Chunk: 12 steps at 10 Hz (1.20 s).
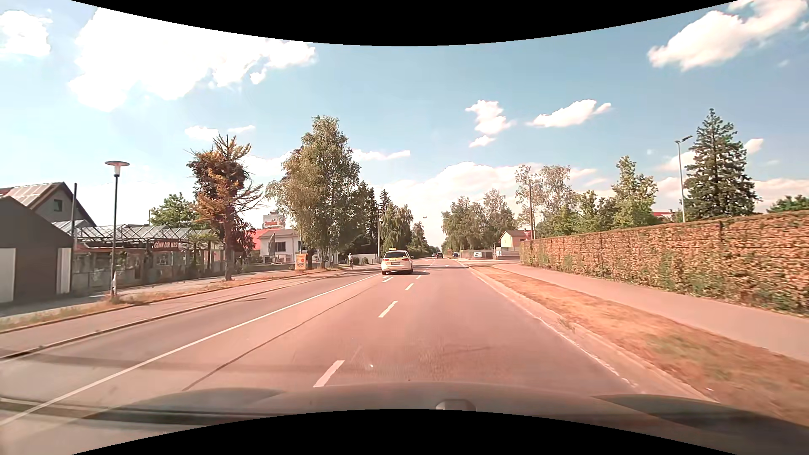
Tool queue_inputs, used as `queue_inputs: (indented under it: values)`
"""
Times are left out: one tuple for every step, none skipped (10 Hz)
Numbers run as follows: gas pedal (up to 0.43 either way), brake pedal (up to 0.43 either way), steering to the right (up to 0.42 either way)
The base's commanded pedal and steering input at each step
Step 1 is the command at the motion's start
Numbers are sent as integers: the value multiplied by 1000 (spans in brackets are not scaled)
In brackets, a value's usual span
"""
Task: Follow the waypoints while adhering to traffic rules and regulations
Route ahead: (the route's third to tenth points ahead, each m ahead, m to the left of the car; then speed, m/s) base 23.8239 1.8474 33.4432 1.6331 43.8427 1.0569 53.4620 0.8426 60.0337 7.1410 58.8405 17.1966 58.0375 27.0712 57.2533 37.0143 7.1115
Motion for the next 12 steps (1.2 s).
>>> queue_inputs:
  values:
    - [28, 0, -35]
    - [28, 0, -35]
    - [39, 0, -35]
    - [59, 0, -33]
    - [59, 0, -33]
    - [67, 0, -31]
    - [110, 0, -29]
    - [110, 0, -24]
    - [110, 0, -20]
    - [98, 0, -16]
    - [47, 0, -10]
    - [28, 0, -7]
